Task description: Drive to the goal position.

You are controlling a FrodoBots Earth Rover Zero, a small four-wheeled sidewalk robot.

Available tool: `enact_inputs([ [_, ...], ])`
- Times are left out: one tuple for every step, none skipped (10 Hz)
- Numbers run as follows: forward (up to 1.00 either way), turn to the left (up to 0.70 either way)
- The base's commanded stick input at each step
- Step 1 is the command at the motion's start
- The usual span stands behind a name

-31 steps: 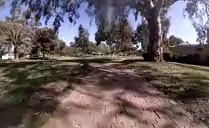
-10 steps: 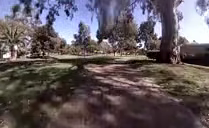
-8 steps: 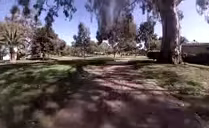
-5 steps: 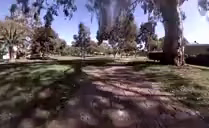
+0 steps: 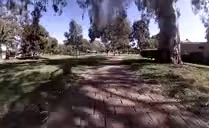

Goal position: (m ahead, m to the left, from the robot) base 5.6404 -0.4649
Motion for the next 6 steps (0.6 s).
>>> enact_inputs([
  [0.7,0.0],
  [0.7,0.0],
  [0.7,0.0],
  [0.7,0.0],
  [0.7,0.0],
  [0.7,0.0],
])
